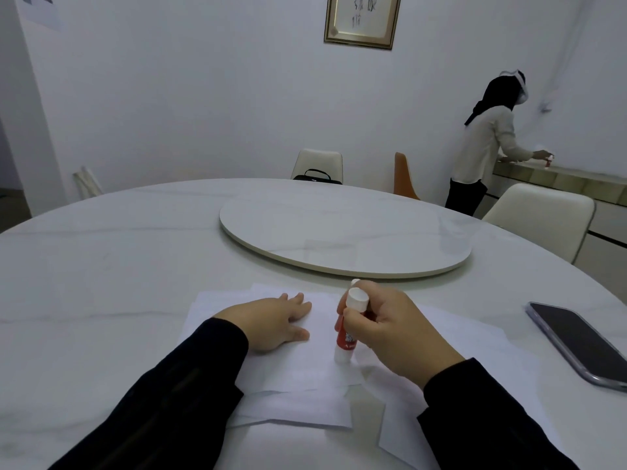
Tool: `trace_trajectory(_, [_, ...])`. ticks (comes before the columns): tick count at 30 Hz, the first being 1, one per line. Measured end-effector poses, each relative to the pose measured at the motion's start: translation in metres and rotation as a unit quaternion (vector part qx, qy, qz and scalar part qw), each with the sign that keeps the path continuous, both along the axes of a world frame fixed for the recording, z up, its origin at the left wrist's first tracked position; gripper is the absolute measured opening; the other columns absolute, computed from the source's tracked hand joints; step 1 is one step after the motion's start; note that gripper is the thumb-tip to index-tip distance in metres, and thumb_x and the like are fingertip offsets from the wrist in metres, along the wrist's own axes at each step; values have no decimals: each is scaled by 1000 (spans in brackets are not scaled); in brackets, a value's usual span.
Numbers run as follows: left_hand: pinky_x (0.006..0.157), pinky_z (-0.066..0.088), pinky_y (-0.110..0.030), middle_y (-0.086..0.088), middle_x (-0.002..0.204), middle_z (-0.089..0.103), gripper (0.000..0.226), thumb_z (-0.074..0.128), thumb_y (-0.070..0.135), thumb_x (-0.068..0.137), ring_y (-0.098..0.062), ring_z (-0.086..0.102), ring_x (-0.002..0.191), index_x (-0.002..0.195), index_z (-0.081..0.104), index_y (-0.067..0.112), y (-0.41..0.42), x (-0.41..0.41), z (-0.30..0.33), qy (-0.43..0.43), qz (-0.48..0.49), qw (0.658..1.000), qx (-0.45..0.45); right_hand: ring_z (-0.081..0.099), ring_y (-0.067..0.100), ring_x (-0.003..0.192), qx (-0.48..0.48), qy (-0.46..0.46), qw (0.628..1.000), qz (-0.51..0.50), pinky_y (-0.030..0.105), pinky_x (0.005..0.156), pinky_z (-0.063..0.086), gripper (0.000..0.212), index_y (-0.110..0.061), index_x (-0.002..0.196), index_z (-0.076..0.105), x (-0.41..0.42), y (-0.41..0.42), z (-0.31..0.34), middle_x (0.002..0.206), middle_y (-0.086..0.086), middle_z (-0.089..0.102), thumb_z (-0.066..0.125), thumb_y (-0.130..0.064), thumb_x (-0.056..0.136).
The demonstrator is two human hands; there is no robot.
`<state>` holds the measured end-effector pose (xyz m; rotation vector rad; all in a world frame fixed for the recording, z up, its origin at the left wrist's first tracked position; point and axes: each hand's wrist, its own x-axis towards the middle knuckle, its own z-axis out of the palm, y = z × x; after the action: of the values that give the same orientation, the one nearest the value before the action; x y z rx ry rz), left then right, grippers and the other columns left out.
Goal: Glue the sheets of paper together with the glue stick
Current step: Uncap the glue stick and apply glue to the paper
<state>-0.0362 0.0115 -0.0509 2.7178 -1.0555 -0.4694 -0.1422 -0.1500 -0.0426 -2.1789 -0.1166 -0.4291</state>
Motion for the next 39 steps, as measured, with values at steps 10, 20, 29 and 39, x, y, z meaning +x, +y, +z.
trace_trajectory(10, [117,-2,-32,8,159,-7,58,29,38,99,-9,-6,146,150,4,25,4,2,-8,-4,-9,1000,19,58,9,52,103,44,993,37,14,45,39,15,-10,71,60,-1,-10,-6,68,12,70,52,-22,73])
trace_trajectory(20, [116,5,-30,9,159,3,52,38,34,98,-8,-1,146,147,21,31,21,11,-1,-2,70,992,-104,51,11,49,358,-153,906,-166,28,54,46,18,-21,84,62,5,-30,-5,74,11,66,49,-30,93])
trace_trajectory(29, [103,28,-38,-3,144,39,56,37,59,87,-25,32,134,134,43,30,1,-12,-7,-171,118,978,18,51,11,49,289,-147,932,-163,24,49,48,16,-17,85,59,10,-20,-10,68,6,65,52,-28,92])
trace_trajectory(39, [118,-3,-37,5,159,-12,60,20,49,97,-17,-10,146,149,-2,30,-8,-15,-24,-67,12,997,36,64,4,81,125,-38,990,-55,23,77,50,9,-37,94,57,29,-6,-28,90,-12,71,52,-30,93])
